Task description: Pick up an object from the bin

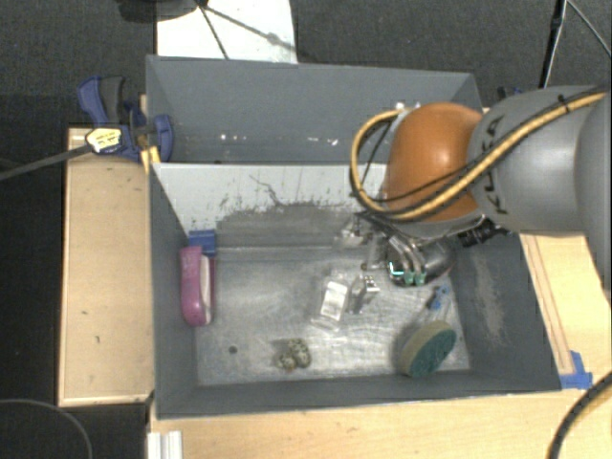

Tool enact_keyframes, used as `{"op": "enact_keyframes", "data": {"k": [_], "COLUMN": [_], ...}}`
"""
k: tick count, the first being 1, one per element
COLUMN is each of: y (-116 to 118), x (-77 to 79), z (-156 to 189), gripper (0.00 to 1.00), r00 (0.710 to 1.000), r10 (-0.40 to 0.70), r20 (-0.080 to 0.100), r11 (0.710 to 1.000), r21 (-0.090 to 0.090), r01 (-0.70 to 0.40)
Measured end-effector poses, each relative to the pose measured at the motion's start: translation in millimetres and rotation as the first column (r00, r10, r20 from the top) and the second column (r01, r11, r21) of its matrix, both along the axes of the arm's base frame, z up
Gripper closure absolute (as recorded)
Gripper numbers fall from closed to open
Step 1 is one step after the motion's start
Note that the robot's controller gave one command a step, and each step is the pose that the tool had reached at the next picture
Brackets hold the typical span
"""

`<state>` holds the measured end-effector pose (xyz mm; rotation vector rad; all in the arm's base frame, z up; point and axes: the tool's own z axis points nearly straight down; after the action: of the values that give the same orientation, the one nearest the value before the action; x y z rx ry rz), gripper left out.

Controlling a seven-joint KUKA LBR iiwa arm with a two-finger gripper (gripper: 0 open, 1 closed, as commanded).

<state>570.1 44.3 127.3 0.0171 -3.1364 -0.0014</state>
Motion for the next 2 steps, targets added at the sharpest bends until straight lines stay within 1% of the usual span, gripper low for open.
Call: {"op": "enact_keyframes", "data": {"k": [1,2], "y": [-3,39], "x": [14.7,3.2], "z": [-54,-35], "gripper": [0.00,0.00], "r00": [0.988,0.937], "r10": [-0.153,-0.349], "r20": [0.012,0.009], "r11": [0.988,0.937], "r21": [0.002,0.003], "r01": [0.153,0.349]}}
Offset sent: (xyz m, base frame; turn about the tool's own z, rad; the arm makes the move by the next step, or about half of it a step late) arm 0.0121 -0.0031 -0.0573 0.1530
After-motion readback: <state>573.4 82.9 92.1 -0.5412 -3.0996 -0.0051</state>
